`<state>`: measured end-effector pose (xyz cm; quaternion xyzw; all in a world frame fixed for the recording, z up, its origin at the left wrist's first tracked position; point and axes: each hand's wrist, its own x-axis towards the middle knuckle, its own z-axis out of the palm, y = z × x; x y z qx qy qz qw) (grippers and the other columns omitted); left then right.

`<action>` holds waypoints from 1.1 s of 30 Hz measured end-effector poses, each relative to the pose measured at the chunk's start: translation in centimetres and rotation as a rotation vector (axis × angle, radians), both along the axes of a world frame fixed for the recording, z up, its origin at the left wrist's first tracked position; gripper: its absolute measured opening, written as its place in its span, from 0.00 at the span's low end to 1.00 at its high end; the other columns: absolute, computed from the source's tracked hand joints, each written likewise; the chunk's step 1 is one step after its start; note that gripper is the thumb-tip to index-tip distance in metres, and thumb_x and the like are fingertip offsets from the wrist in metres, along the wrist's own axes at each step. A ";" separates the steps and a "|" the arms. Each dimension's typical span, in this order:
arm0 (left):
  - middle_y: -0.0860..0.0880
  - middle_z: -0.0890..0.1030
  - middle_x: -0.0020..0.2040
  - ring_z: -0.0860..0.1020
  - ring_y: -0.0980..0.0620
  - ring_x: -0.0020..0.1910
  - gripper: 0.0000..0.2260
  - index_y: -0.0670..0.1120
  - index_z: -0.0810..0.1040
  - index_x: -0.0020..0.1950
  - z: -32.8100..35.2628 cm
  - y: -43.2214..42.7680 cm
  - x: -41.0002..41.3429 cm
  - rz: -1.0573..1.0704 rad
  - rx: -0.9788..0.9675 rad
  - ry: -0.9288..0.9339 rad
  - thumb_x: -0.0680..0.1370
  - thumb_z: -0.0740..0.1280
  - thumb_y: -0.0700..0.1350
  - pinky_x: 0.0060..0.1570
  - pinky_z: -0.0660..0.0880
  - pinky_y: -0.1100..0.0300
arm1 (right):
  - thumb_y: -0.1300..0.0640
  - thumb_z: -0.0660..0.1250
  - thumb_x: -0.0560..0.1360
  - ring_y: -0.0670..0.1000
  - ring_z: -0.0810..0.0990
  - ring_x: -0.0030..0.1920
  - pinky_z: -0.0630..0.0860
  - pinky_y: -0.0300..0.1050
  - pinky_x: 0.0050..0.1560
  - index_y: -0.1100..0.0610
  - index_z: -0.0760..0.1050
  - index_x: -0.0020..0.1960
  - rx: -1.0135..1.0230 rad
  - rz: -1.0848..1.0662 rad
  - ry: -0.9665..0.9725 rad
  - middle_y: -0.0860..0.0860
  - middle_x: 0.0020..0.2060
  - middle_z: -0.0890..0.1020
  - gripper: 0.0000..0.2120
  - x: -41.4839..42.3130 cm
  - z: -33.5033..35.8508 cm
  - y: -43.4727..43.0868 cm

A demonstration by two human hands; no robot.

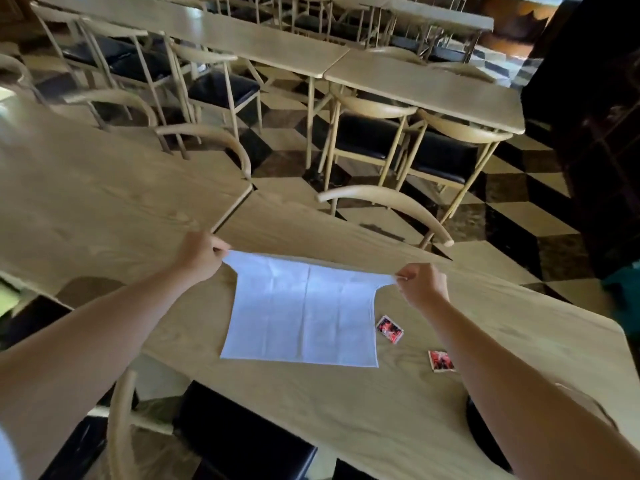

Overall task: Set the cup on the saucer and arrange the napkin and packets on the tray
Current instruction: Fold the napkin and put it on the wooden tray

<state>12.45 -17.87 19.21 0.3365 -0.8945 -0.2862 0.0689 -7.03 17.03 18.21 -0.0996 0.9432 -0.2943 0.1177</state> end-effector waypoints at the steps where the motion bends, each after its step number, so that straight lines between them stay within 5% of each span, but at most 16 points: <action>1: 0.36 0.84 0.53 0.82 0.41 0.55 0.08 0.36 0.84 0.52 -0.6 0.3 0.5 -0.009 -0.001 -0.018 0.76 0.67 0.34 0.50 0.71 0.61 | 0.63 0.68 0.73 0.54 0.81 0.45 0.69 0.37 0.44 0.54 0.85 0.43 0.006 0.000 -0.013 0.51 0.37 0.84 0.08 0.4 -0.8 0.2; 6: 0.38 0.86 0.50 0.83 0.42 0.52 0.07 0.39 0.85 0.51 -4.7 1.8 2.9 -0.062 0.010 -0.140 0.75 0.69 0.36 0.48 0.73 0.58 | 0.65 0.65 0.73 0.55 0.83 0.49 0.67 0.34 0.40 0.54 0.86 0.47 0.063 0.013 -0.087 0.53 0.44 0.87 0.12 2.6 -5.1 1.6; 11: 0.43 0.86 0.49 0.83 0.46 0.50 0.08 0.41 0.86 0.51 -10.4 3.9 5.7 -0.095 0.092 -0.252 0.76 0.68 0.36 0.49 0.75 0.61 | 0.60 0.68 0.75 0.62 0.83 0.50 0.76 0.45 0.46 0.53 0.86 0.51 0.175 0.075 -0.124 0.60 0.49 0.86 0.10 5.3 -10.7 3.5; 15: 0.44 0.75 0.30 0.76 0.44 0.33 0.12 0.42 0.80 0.30 -14.5 5.1 7.4 -0.184 0.074 -0.302 0.72 0.65 0.33 0.36 0.68 0.58 | 0.59 0.67 0.75 0.61 0.83 0.53 0.76 0.47 0.49 0.52 0.85 0.52 0.230 0.112 -0.145 0.58 0.50 0.86 0.10 7.6 -14.4 4.6; 16: 0.42 0.75 0.31 0.75 0.43 0.34 0.14 0.48 0.80 0.30 -15.6 5.3 7.7 -0.194 0.086 -0.309 0.72 0.65 0.33 0.36 0.68 0.57 | 0.60 0.67 0.75 0.61 0.83 0.54 0.76 0.47 0.51 0.52 0.85 0.53 0.231 0.117 -0.154 0.58 0.51 0.86 0.11 8.1 -15.0 4.8; 20: 0.38 0.82 0.56 0.80 0.39 0.57 0.10 0.37 0.83 0.54 -18.2 6.0 8.0 -0.140 0.094 -0.315 0.75 0.68 0.34 0.57 0.72 0.54 | 0.63 0.68 0.72 0.59 0.82 0.52 0.75 0.45 0.53 0.55 0.86 0.51 0.221 0.148 -0.172 0.57 0.55 0.83 0.11 8.9 -16.9 4.9; 25: 0.40 0.81 0.47 0.80 0.40 0.48 0.10 0.39 0.83 0.44 -19.3 5.6 8.0 -0.012 0.133 -0.258 0.72 0.64 0.29 0.45 0.70 0.58 | 0.63 0.68 0.71 0.61 0.79 0.43 0.70 0.43 0.42 0.53 0.84 0.38 0.211 0.065 -0.209 0.59 0.42 0.82 0.09 8.9 -17.6 4.2; 28: 0.48 0.81 0.42 0.79 0.43 0.45 0.11 0.44 0.81 0.41 -19.3 5.1 7.9 0.104 0.176 -0.229 0.73 0.63 0.31 0.45 0.69 0.59 | 0.64 0.69 0.72 0.57 0.83 0.47 0.64 0.38 0.41 0.55 0.85 0.45 0.174 -0.052 -0.212 0.55 0.42 0.87 0.07 8.5 -17.5 3.8; 33: 0.47 0.83 0.47 0.79 0.48 0.45 0.11 0.46 0.83 0.44 -19.1 4.0 8.2 -0.037 0.152 -0.334 0.74 0.65 0.33 0.47 0.72 0.58 | 0.65 0.67 0.70 0.60 0.82 0.48 0.68 0.41 0.43 0.53 0.83 0.43 0.200 -0.038 -0.273 0.53 0.40 0.83 0.09 8.4 -17.4 3.3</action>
